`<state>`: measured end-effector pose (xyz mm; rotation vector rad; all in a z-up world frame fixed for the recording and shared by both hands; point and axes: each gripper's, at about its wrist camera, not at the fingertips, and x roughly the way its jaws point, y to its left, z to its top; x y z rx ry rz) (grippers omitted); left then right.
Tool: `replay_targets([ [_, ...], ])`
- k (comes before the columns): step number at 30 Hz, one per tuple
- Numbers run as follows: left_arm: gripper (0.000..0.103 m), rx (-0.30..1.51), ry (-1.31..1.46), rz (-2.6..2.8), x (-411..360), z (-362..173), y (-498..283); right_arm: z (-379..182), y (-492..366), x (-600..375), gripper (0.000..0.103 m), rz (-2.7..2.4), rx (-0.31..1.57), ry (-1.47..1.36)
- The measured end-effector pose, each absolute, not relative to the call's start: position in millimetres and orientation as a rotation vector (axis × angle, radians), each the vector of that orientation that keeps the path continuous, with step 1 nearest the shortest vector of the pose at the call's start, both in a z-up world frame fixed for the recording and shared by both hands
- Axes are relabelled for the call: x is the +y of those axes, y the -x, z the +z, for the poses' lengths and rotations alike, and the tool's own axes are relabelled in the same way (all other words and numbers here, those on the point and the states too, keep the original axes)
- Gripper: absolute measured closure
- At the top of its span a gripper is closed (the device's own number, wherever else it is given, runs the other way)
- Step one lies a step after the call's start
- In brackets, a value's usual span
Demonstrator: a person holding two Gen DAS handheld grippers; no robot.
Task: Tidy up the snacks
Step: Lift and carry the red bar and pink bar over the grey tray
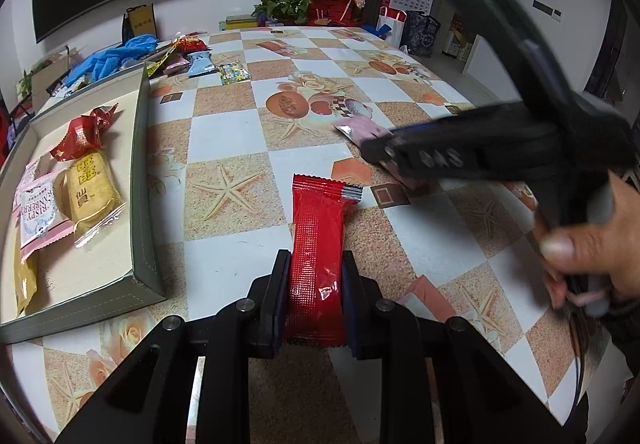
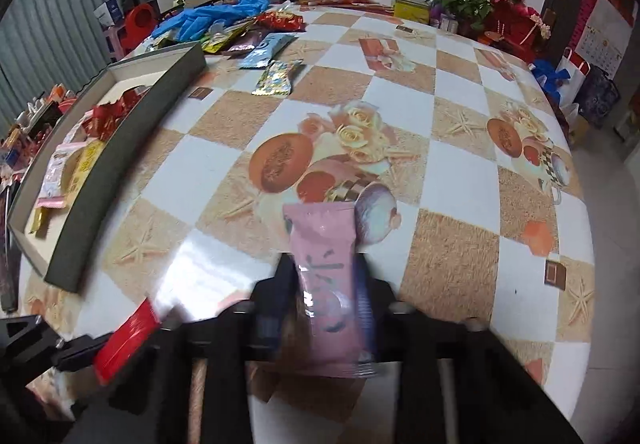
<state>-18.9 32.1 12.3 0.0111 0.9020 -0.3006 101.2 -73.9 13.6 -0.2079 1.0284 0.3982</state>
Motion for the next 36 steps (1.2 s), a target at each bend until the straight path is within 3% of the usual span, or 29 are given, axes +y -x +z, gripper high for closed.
replay_targets([
  [12,0.077,0.922,-0.015,-0.238,31,13,26,15,-4,-112,0.075,0.35,1.029,0.042],
  [19,0.077,0.937,0.005,-0.226,34,14,30,13,8,-93,0.075,0.319,0.985,0.207],
  [30,0.077,0.922,0.056,-0.242,38,27,35,37,10,-117,0.077,0.408,0.978,-0.136],
  [36,0.077,0.944,0.047,-0.232,36,17,29,33,15,-111,0.077,0.367,0.98,-0.069],
])
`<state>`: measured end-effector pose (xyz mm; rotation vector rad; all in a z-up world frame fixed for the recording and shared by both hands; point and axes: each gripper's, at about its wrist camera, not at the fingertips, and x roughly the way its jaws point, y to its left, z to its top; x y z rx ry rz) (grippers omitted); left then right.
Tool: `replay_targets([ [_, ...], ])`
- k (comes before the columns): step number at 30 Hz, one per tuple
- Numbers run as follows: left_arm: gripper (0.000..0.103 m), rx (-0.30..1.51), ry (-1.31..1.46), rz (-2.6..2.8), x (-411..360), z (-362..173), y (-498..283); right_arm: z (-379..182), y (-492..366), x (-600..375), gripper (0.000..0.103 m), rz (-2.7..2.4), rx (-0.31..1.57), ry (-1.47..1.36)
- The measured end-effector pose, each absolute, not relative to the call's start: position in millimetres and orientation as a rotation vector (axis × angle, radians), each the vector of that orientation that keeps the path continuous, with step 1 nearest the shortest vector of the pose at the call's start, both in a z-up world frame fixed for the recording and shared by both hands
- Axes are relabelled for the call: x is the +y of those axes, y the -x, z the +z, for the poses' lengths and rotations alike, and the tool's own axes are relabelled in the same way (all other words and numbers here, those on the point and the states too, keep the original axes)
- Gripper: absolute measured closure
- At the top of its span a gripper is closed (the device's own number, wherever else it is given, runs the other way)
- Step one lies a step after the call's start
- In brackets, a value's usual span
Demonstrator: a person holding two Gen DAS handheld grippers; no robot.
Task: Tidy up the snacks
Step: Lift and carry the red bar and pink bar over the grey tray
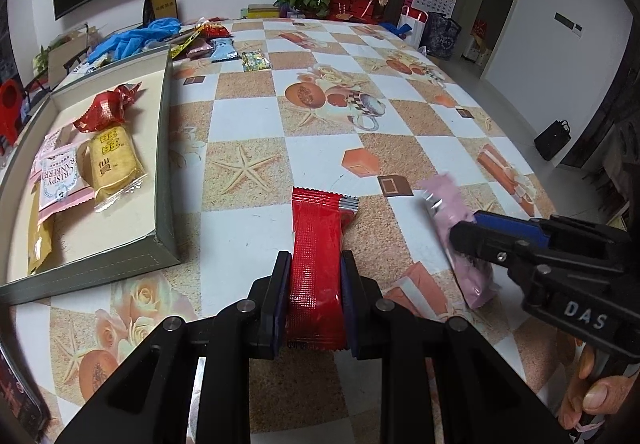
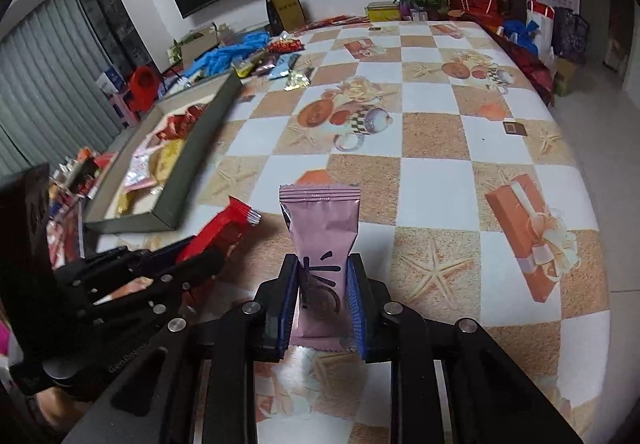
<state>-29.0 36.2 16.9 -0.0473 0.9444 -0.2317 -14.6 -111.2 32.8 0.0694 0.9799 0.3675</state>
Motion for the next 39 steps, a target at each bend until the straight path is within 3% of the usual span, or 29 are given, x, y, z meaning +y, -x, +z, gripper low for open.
replay_targets([
  [6,0.077,0.924,0.038,-0.236,36,13,32,15,6,-97,0.076,0.33,1.021,0.032],
  [11,0.077,0.916,0.05,-0.246,38,12,33,12,17,-74,0.071,0.291,0.948,0.215],
  [14,0.077,0.917,0.057,-0.247,39,13,33,12,14,-81,0.071,0.31,0.956,0.182],
  [16,0.077,0.92,0.057,-0.244,39,14,33,14,10,-86,0.078,0.309,0.969,0.149],
  [27,0.077,0.869,0.074,-0.238,49,44,35,43,13,-85,0.078,0.366,0.933,0.024],
  [35,0.081,0.847,0.107,-0.201,64,67,32,66,8,-76,0.078,0.415,0.898,-0.008],
  [39,0.088,0.841,0.117,-0.193,76,72,32,80,2,-63,0.078,0.459,0.88,-0.024],
])
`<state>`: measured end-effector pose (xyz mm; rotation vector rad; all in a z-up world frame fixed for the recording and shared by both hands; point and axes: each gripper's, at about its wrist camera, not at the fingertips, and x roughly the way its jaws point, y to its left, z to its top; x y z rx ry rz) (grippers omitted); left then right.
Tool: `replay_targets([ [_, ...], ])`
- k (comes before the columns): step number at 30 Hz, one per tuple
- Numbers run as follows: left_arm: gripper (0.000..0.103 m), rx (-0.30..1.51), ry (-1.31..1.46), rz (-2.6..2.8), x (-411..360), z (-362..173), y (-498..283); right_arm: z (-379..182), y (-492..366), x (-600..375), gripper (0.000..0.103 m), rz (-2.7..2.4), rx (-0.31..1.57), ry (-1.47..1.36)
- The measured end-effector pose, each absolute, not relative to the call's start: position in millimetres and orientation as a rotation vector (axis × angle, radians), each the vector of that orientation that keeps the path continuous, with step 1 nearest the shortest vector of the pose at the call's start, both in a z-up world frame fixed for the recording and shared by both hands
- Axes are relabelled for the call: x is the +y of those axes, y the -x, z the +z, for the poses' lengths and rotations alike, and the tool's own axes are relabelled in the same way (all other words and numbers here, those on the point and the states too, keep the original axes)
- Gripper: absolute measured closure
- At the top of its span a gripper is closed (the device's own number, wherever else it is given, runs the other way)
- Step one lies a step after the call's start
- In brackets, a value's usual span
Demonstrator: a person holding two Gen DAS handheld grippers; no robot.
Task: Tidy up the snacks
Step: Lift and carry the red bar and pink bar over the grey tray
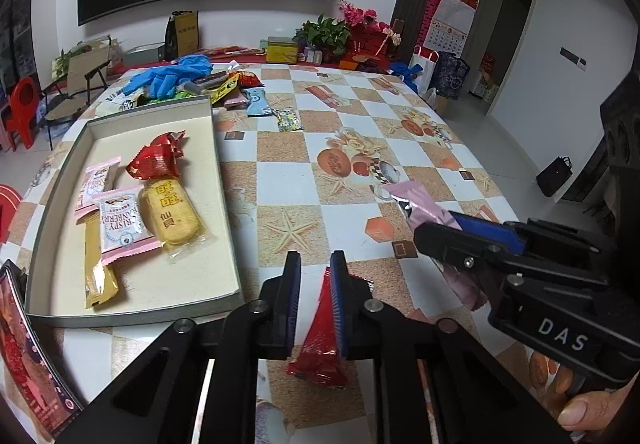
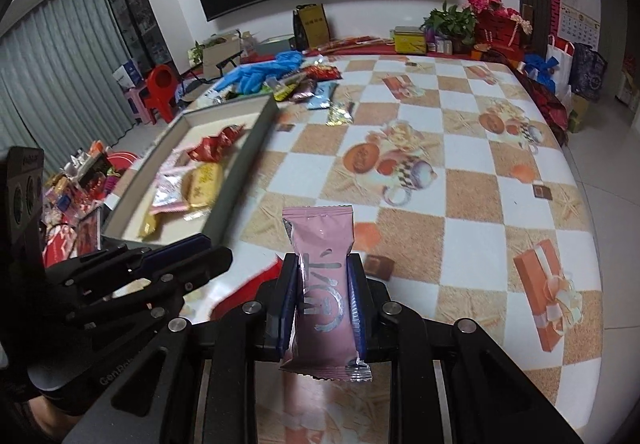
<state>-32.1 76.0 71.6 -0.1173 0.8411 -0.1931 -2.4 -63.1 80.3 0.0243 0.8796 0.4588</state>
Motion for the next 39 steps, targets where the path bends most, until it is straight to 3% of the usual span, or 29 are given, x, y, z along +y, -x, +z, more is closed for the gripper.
replay_targets([
  [4,0.088,0.905,0.188,-0.3,91,60,31,89,-1,-51,0.078,0.47,0.857,-0.008],
  [6,0.077,0.913,0.168,-0.284,90,57,35,91,-1,-53,0.078,0.466,0.854,-0.016],
  [8,0.049,0.929,0.185,-0.3,84,54,38,89,1,-59,0.078,0.451,0.85,-0.014],
  [10,0.045,0.954,0.181,-0.273,74,47,38,85,3,-68,0.078,0.44,0.858,-0.033],
  [16,0.048,1.035,0.043,-0.203,44,18,24,70,6,-99,0.078,0.415,0.877,-0.103],
  [19,0.081,1.01,-0.034,-0.197,33,16,24,67,7,-109,0.078,0.42,0.875,-0.126],
  [25,0.081,1.024,0.083,-0.219,45,25,31,67,8,-114,0.078,0.445,0.857,-0.153],
  [39,0.081,0.929,0.068,-0.066,85,70,23,102,2,-63,0.078,0.581,0.841,-0.13],
])
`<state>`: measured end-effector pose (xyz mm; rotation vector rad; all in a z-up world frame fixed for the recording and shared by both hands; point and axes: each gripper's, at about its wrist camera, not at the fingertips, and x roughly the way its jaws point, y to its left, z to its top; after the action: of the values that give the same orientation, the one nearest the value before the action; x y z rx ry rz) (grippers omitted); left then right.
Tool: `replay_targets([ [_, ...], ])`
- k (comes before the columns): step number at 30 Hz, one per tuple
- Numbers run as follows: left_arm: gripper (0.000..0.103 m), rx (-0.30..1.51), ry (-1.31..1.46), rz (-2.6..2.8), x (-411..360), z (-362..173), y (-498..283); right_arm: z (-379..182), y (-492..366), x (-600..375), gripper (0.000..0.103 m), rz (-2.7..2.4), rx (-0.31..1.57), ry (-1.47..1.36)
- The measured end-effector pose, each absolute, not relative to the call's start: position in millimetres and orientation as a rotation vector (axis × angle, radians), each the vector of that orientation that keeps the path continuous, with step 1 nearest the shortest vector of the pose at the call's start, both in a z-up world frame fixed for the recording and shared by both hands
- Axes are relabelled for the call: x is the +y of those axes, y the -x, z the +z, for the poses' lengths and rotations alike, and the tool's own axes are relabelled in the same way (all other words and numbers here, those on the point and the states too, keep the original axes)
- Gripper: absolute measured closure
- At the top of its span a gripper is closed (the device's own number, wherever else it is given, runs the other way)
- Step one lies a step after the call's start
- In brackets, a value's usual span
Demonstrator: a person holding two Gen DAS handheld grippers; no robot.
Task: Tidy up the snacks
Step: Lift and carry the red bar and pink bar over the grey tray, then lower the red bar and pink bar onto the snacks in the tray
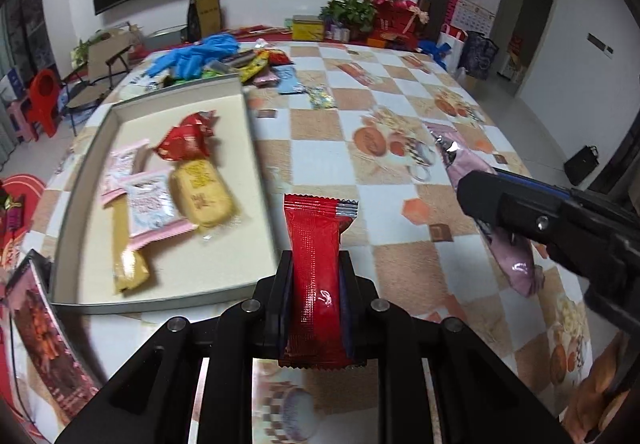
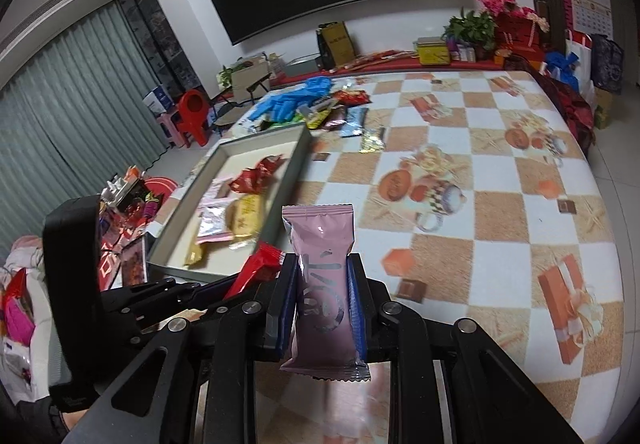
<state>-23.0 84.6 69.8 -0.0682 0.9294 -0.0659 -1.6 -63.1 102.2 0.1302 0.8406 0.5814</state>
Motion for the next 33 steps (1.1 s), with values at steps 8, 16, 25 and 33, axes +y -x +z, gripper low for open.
replay_targets([
  [8,0.082,0.917,0.119,0.047,137,76,14,112,-15,1,0.078,0.658,0.852,-0.043],
  [16,0.082,0.92,0.205,0.114,183,74,4,115,-35,52,0.078,0.714,0.88,0.002],
  [25,0.082,0.954,0.236,0.153,205,63,-4,110,-48,81,0.078,0.727,0.914,0.022],
  [33,0.082,0.973,0.249,0.177,215,55,-12,105,-55,98,0.078,0.721,0.933,0.051],
])
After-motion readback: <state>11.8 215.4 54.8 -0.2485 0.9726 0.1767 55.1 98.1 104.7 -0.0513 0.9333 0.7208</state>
